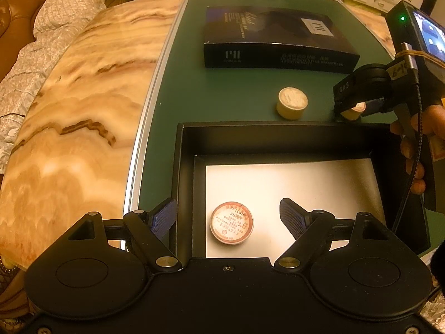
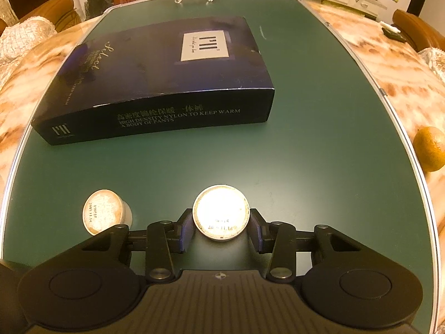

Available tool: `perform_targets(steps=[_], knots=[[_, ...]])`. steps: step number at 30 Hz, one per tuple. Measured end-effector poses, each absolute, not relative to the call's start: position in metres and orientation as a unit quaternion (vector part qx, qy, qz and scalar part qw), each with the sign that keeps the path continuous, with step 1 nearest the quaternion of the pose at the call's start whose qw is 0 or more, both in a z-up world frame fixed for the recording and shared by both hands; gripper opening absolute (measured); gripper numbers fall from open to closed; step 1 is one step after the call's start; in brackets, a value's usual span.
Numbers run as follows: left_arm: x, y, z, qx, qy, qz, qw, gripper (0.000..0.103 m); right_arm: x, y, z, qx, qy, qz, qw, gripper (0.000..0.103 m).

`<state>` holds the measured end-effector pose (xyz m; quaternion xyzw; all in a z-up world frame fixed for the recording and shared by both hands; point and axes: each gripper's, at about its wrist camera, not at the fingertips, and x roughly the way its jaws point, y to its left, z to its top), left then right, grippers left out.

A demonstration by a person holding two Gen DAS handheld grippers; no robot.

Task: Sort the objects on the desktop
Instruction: 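Carry the white-lidded tin with the right gripper over the black tray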

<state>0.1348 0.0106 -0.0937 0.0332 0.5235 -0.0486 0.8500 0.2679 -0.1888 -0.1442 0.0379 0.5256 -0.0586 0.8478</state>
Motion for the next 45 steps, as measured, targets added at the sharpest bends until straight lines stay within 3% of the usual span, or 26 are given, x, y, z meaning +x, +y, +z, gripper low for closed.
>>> perform_targets(steps=[22, 45], knots=[[0.111, 0.018, -0.075, 0.017, 0.51, -0.044, 0.859, 0.081, 0.185, -0.184, -0.073, 0.043, 0.493, -0.032, 0.868, 0.045], [0.088, 0.036, -0.069, 0.003, 0.506, -0.04, 0.862, 0.081, 0.13, -0.176, -0.111, 0.045, 0.54, -0.042, 0.839, 0.045]])
